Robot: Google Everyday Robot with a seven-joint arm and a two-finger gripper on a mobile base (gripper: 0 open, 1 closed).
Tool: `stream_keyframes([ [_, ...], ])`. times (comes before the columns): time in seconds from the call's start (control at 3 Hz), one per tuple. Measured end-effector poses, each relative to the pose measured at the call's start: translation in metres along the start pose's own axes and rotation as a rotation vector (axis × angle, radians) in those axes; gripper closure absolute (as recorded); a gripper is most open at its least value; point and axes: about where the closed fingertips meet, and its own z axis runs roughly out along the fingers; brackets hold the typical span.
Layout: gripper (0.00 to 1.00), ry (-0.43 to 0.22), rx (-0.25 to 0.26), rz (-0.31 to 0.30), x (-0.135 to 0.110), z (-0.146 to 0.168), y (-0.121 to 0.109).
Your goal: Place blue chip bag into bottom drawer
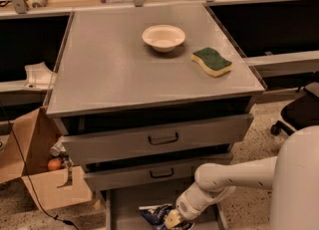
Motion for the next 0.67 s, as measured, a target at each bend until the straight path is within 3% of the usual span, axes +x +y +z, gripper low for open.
stream_keyframes([
  [0.33, 1.00, -0.004, -0.039, 0.019, -0.001, 0.010, -0.009],
  [0.67, 1.00, -0.012, -0.107, 0.045, -0.007, 0.044, -0.024],
])
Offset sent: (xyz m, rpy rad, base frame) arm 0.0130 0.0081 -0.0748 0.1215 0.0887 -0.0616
